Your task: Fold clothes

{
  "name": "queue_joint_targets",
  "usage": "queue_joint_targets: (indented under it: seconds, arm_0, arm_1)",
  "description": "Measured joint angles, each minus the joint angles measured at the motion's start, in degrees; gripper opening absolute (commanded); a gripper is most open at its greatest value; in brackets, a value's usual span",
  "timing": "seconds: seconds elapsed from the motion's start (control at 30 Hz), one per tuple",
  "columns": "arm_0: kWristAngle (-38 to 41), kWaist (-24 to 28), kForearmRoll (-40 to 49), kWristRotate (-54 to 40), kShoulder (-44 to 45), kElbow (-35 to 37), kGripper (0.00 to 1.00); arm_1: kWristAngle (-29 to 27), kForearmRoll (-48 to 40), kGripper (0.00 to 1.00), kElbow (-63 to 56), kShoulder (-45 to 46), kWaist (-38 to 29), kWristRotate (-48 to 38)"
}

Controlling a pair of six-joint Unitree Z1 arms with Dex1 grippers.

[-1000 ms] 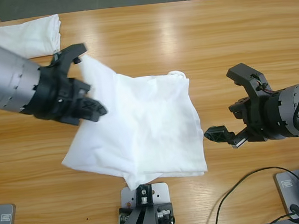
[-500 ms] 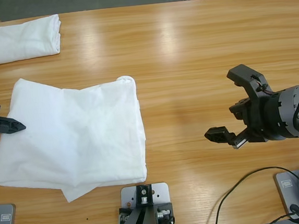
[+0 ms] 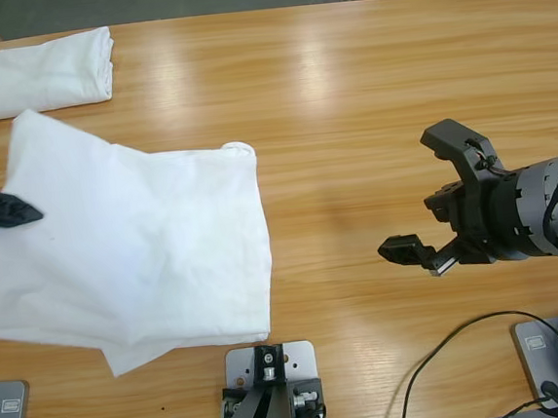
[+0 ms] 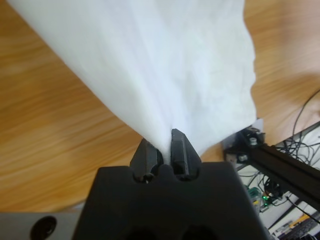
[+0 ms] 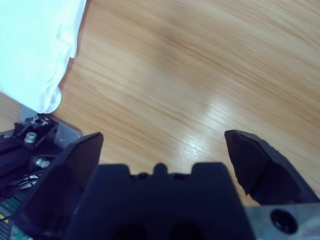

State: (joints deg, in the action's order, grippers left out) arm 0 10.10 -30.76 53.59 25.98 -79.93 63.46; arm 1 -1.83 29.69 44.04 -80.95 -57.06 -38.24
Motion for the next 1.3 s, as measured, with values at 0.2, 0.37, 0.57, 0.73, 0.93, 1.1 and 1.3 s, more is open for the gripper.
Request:
queue_joint_targets:
  seconds: [0.2,0.37,0.57,0.73,0.93,1.1,1.3]
  arm_0:
    - [-0.51,4.83,2.27,-0.34,2.50,-0.98,0.000]
    - [-0.69,6.25,3.25,-1.57,2.80,-0.95,0.000]
    - [-0.70,0.31,3.36,-1.92,0.00,4.64,0.000]
    - [0.61,-8.13,3.41,-1.92,-7.17,13.95,0.000]
    - [3.26,-16.15,3.41,-1.92,-16.15,19.37,0.000]
    - [4.75,-19.73,3.41,-1.92,-21.21,24.34,0.000]
    - [5.93,-22.89,3.41,-1.94,-26.97,30.83,0.000]
  arm_1:
    - [0.00,-0.01,0.982,-0.01,0.00,0.00,0.00]
    - [0.00,-0.01,0.982,-0.42,0.00,0.00,-0.04]
    - [0.00,-0.05,0.982,-0.76,-0.07,0.00,-0.05]
    - [0.16,-1.18,0.982,-0.98,-0.79,0.00,-0.05]
    - [0.68,-1.45,0.982,-1.33,-1.25,0.00,-0.05]
    - [0.87,-1.45,0.982,-1.92,-1.25,0.00,-0.05]
    - [0.87,-1.45,1.000,-2.15,-0.24,0.00,-0.05]
